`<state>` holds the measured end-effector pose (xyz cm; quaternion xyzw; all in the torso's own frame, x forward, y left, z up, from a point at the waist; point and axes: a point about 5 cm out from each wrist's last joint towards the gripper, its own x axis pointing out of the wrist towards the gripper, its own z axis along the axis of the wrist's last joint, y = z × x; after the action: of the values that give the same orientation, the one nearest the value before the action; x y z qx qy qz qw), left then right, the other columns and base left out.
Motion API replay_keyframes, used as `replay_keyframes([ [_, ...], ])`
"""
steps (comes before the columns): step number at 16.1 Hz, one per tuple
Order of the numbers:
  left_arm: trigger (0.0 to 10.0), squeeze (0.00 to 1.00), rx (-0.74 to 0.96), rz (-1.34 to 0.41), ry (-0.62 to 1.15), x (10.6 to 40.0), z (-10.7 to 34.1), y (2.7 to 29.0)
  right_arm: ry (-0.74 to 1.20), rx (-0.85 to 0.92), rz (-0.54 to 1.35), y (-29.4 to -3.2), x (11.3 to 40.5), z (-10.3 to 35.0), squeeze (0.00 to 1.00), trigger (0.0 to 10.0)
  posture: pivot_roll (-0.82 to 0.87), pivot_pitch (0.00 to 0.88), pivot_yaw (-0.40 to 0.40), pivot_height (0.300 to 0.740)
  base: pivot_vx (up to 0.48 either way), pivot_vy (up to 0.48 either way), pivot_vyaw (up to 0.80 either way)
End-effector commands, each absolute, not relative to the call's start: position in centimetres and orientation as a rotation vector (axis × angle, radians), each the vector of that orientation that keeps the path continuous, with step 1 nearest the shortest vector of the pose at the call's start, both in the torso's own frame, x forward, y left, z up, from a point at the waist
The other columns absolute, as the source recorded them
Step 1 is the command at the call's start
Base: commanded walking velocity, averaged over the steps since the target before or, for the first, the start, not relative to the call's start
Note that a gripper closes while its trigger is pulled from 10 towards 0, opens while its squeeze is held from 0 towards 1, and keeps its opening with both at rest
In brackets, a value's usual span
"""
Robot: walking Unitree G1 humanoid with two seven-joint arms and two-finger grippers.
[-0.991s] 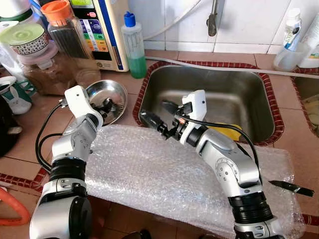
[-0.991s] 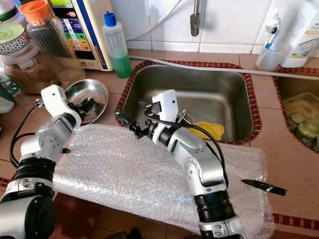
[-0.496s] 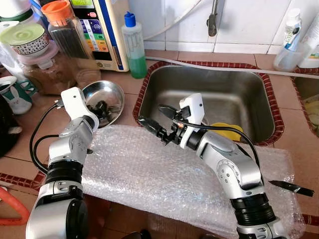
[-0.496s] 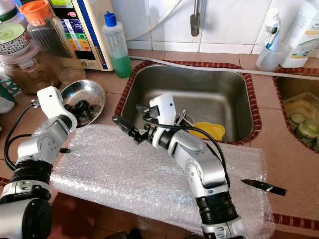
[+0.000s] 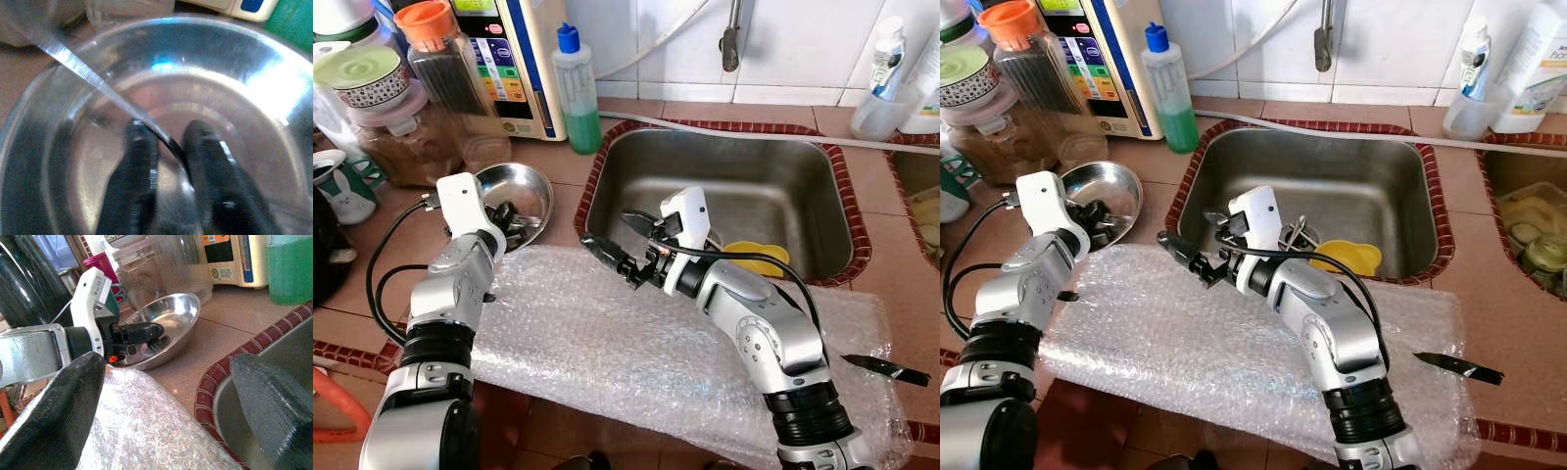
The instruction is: Kitchen organization
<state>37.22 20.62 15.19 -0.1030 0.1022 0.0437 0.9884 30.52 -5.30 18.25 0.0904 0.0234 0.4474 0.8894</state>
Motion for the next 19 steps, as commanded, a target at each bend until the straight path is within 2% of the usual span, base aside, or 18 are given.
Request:
replay_keyframes([
  [1,0.0,0.00,-0.171,0.098,0.209,36.8,14.9,21.4,0.026,0.179,0.949,-4.9,30.2,18.6,0.68,10.0,-0.17,0.137,0.127,0.740,0.000,0.000,0.00],
  [5,0.0,0.00,-0.004,0.025,0.081,36.4,16.7,21.6,0.025,0.178,0.939,-5.1,30.3,18.5,0.67,10.0,-0.17,0.140,0.126,0.740,0.000,0.000,0.00],
  [11,0.0,0.00,-0.007,-0.123,-0.074,35.8,18.7,20.7,0.018,0.175,0.931,-5.2,30.6,18.6,0.67,10.0,-0.16,0.138,0.120,0.740,0.000,0.000,0.00],
  [16,0.0,0.00,0.114,-0.402,-0.241,33.8,20.6,19.1,-0.082,0.238,0.817,-6.2,31.9,20.2,0.67,10.0,-0.15,0.138,0.115,0.740,0.000,0.000,0.00],
  [19,0.0,0.00,0.106,-0.511,-0.257,32.8,20.3,17.9,-0.143,0.261,0.781,-6.8,32.4,21.4,0.57,10.0,-0.15,0.141,0.111,0.740,0.000,0.000,0.00],
])
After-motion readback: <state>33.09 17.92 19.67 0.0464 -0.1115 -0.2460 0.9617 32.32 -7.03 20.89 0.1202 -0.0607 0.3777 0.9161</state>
